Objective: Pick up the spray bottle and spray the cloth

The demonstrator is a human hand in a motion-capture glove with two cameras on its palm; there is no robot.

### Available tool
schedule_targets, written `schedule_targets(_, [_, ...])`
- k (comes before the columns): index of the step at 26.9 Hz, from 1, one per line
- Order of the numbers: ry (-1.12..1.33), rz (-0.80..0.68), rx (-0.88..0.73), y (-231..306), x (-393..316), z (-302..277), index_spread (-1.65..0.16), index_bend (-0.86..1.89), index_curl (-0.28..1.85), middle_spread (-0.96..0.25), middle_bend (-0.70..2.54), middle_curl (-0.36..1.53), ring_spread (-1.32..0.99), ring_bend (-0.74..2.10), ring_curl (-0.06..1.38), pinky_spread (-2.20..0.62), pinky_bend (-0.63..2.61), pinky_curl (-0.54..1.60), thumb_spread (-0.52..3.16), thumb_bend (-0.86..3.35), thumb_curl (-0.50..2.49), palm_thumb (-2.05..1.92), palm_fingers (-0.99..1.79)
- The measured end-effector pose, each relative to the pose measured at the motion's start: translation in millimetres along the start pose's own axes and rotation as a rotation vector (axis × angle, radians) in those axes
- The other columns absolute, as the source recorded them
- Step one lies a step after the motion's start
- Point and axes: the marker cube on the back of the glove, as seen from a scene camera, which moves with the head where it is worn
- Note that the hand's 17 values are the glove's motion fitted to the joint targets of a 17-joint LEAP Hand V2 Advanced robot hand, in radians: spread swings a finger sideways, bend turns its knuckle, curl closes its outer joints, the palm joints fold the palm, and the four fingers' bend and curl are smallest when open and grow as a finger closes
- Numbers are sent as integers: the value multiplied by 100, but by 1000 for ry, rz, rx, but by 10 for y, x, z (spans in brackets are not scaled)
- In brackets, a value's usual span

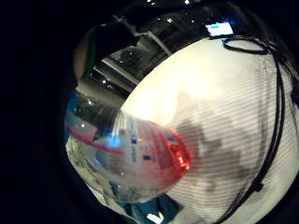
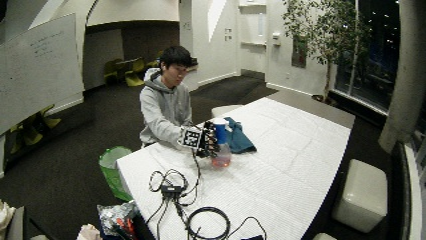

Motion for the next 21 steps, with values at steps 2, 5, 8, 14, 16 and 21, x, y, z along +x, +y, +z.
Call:
schedule_targets(2, [-1,-4,-25,1,-1,28,-20,9,13,0,35,40,4,51,34,27,63,37,102,-2,42,69,17])
schedule_targets(5, [-2,-4,-42,-4,-7,68,-20,9,13,0,35,40,4,51,34,28,64,37,103,-2,42,69,17])
schedule_targets(8, [-7,9,-44,-16,-15,122,-21,9,13,0,34,40,4,50,34,28,65,37,103,-2,42,70,17])
schedule_targets(14, [-20,24,-33,-101,-23,235,-21,10,14,0,33,39,4,50,33,28,65,37,103,-2,42,70,18])
schedule_targets(16, [-30,42,-33,-119,-28,277,-21,11,14,0,33,39,4,50,33,28,65,36,103,-2,42,70,19])
schedule_targets(21, [-61,86,-42,-212,-33,342,-23,12,15,-5,33,39,2,57,34,27,61,35,103,-2,42,71,32])
